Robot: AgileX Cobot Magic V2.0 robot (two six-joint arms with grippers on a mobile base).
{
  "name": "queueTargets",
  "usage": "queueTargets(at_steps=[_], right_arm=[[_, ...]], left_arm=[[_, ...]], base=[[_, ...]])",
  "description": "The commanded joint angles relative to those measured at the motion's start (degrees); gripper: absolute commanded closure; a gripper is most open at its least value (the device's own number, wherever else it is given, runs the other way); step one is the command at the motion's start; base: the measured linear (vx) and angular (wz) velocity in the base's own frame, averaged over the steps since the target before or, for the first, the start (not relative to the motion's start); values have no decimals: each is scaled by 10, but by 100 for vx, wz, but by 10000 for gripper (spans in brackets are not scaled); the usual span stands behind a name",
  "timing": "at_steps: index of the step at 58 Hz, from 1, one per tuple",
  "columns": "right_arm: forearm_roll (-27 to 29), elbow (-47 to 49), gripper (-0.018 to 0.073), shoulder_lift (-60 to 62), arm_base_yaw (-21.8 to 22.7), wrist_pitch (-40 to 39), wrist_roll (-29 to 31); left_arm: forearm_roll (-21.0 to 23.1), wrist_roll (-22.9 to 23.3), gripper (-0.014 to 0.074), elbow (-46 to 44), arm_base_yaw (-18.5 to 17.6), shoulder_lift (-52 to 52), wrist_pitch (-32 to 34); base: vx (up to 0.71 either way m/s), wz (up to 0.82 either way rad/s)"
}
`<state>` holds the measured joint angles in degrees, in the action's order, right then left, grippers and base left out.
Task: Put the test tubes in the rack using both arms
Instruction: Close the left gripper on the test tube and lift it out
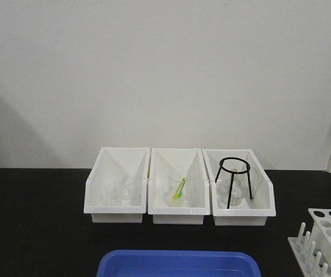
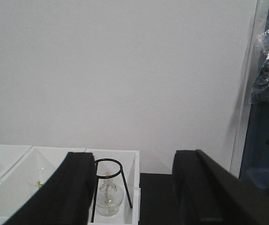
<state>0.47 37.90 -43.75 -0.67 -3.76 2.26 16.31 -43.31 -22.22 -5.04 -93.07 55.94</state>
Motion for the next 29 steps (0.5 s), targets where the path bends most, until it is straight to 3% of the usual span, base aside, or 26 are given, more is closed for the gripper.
queueTargets(at_steps=[1,29], right_arm=[[-1,17,134,1,2,-45,6],[-1,17,134,1,2,-40,6]], left_arm=[[-2,4,619,-13,0,15,54],[-2,4,619,-27,0,59,31]], base=[[0,0],[0,0]])
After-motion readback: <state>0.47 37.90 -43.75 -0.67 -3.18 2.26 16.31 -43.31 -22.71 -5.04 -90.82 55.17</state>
